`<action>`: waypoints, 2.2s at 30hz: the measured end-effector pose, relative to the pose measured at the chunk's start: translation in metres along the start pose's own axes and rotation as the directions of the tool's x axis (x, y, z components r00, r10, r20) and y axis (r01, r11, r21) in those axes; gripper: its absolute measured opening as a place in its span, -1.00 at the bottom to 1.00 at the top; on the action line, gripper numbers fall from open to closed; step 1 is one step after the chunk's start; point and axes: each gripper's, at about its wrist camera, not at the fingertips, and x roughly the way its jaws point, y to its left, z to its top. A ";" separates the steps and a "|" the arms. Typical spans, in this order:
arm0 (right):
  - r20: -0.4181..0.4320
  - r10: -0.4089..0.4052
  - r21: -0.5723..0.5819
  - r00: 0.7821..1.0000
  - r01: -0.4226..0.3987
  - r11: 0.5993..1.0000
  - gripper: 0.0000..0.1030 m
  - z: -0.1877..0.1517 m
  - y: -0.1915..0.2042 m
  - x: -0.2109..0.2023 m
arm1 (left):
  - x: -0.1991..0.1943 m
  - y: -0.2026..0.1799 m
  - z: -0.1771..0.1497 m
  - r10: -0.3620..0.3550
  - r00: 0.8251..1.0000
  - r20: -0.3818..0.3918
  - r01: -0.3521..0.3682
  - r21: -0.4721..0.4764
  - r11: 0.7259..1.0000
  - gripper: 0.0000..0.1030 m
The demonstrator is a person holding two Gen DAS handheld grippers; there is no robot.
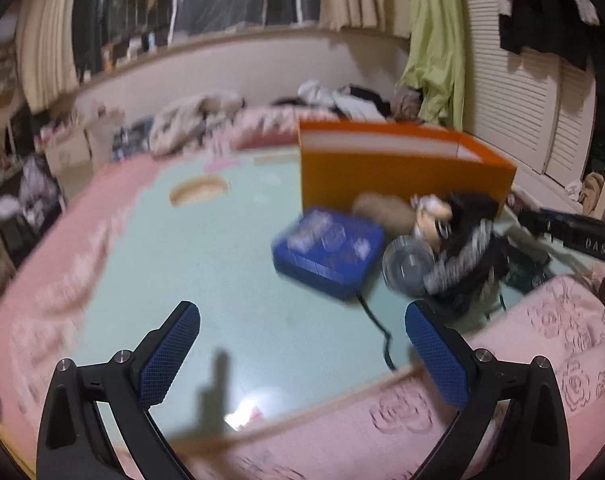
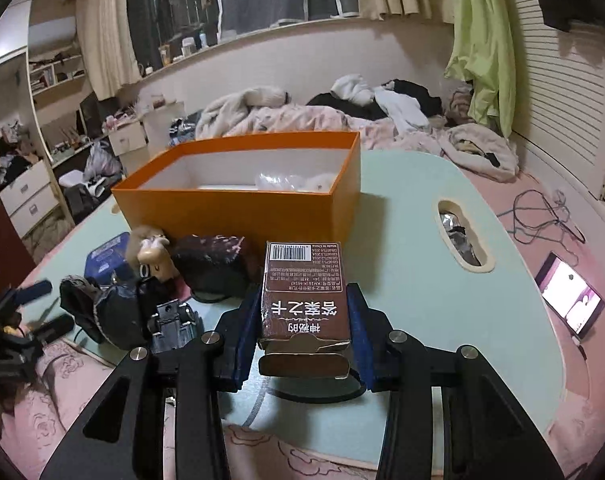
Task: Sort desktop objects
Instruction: 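Grasp the blue tin with the left gripper while the right grasps the brown printed pack, then drop the blue tin into the orange box with the left gripper while the right drops the brown pack in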
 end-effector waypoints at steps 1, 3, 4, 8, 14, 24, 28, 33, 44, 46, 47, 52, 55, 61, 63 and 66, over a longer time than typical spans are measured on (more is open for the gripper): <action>-0.003 0.000 0.001 1.000 0.000 1.000 -0.18 0.001 0.001 0.000 | 0.001 0.001 0.007 0.006 1.000 0.005 -0.007 0.022 1.000 0.99; -0.008 0.004 0.003 1.000 -0.004 1.000 -0.18 0.001 0.002 0.001 | 0.008 0.002 0.025 -0.026 1.000 -0.010 0.027 0.071 0.997 0.99; -0.010 0.006 0.004 1.000 -0.006 1.000 -0.18 0.003 0.002 0.002 | 0.014 0.002 0.032 -0.056 0.998 -0.028 0.059 0.090 0.994 0.99; -0.013 0.009 0.005 1.000 -0.009 1.000 -0.18 0.003 0.001 0.002 | 0.053 0.000 0.052 -0.129 0.981 -0.148 0.152 0.155 0.976 0.99; -0.020 0.012 0.010 1.000 -0.012 1.000 -0.18 0.003 -0.002 0.005 | 0.089 -0.012 0.051 -0.166 0.954 -0.251 0.213 0.174 0.961 0.33; 0.004 0.021 0.026 1.000 -0.021 0.999 -0.18 0.001 -0.004 -0.001 | 0.049 0.007 0.034 -0.144 0.985 -0.092 0.150 0.063 0.987 0.28; 0.044 0.039 0.029 0.998 -0.041 0.999 -0.18 0.004 -0.005 -0.010 | 0.014 0.017 0.039 -0.118 0.992 0.034 0.119 -0.010 0.993 0.28; 0.079 0.064 0.002 0.995 -0.064 0.998 -0.18 0.012 0.000 -0.019 | -0.023 0.005 0.053 -0.132 0.976 0.176 0.131 0.020 0.991 0.28; 0.127 0.103 0.005 0.987 -0.104 0.995 -0.18 0.078 0.008 -0.003 | 0.036 -0.027 0.140 -0.139 0.984 0.111 0.147 -0.072 0.986 0.32; 0.109 0.098 0.031 0.989 -0.102 0.994 -0.17 0.095 0.009 0.014 | 0.067 -0.034 0.152 -0.120 0.991 0.052 0.124 -0.075 0.989 0.73; 0.074 0.083 0.034 0.994 -0.086 0.996 -0.12 0.101 0.010 0.027 | 0.084 -0.035 0.154 -0.109 0.994 0.007 0.109 -0.069 0.992 0.77; -0.047 -0.034 -0.049 0.998 0.032 0.998 0.40 0.095 0.016 0.066 | 0.120 -0.039 0.141 -0.112 0.985 -0.134 0.103 -0.069 0.992 0.69; -0.037 -0.050 -0.096 0.998 0.046 0.994 0.44 0.087 0.026 0.067 | 0.112 -0.041 0.131 -0.138 0.981 -0.138 0.128 -0.082 0.988 0.69; -0.043 0.011 -0.091 0.999 -0.015 0.996 0.46 0.083 0.023 0.063 | 0.100 -0.051 0.116 -0.094 0.985 -0.146 0.093 -0.015 0.996 0.68; -0.040 0.040 -0.095 0.998 -0.044 0.995 0.46 0.084 0.022 0.064 | 0.099 -0.049 0.117 -0.098 0.981 -0.170 0.096 -0.025 0.995 0.66; -0.046 0.083 -0.070 0.995 -0.086 0.994 0.46 0.086 0.018 0.062 | 0.095 -0.042 0.119 -0.153 0.973 -0.172 0.146 -0.053 0.988 0.63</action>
